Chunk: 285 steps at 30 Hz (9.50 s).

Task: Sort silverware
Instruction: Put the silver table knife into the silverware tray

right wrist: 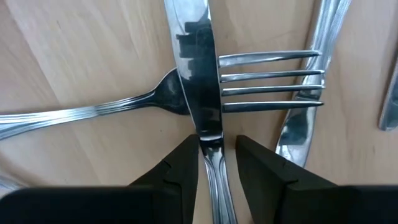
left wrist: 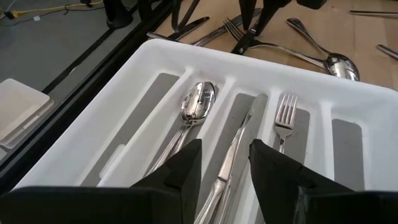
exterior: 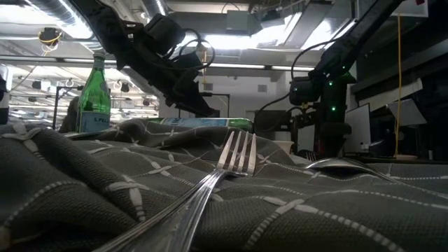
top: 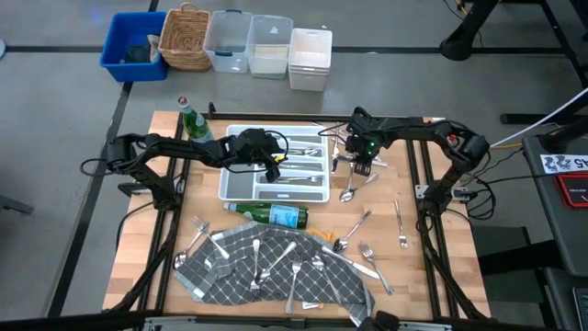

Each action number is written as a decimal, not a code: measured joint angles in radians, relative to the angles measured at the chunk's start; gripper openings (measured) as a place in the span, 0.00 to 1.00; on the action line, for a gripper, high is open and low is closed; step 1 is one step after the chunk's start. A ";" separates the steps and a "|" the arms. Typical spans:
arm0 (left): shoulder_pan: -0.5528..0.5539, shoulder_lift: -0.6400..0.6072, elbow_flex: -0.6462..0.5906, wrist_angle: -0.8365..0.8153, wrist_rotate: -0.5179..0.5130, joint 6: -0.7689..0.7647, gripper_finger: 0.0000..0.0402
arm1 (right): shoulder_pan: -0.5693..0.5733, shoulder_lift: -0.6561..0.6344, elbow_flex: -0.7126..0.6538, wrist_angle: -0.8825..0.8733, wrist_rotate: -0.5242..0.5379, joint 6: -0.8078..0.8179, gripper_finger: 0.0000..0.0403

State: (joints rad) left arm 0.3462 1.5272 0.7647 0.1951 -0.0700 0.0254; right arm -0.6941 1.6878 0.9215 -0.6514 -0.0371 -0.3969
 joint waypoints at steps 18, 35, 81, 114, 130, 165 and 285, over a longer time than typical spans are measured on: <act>-0.002 0.000 0.000 0.027 0.000 -0.082 0.31 | -0.001 0.069 0.008 0.014 -0.064 0.083 0.28; -0.002 0.000 0.000 0.032 0.000 -0.101 0.31 | -0.001 0.079 0.007 0.014 -0.079 0.085 0.08; -0.002 0.000 0.000 0.034 0.000 -0.105 0.31 | 0.001 -0.015 0.000 -0.007 -0.469 0.349 0.10; 0.000 0.000 0.000 0.195 0.000 -0.553 0.31 | 0.001 -0.017 0.350 0.225 -0.237 0.762 0.10; 0.002 0.000 0.000 0.400 -0.116 -0.520 0.31 | 0.178 -0.017 0.350 0.761 -0.075 0.914 0.10; 0.002 0.000 0.000 0.425 -0.143 -0.489 0.03 | 0.330 -0.017 0.349 0.833 0.083 0.837 0.10; 0.027 0.077 0.007 -0.205 -0.045 0.079 0.27 | 0.164 -0.164 0.349 -0.242 -0.087 -0.332 0.39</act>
State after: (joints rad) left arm 0.3729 1.6047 0.7712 -0.0103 -0.1146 0.1040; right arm -0.5301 1.5242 1.2701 -0.8936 -0.1242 -0.7286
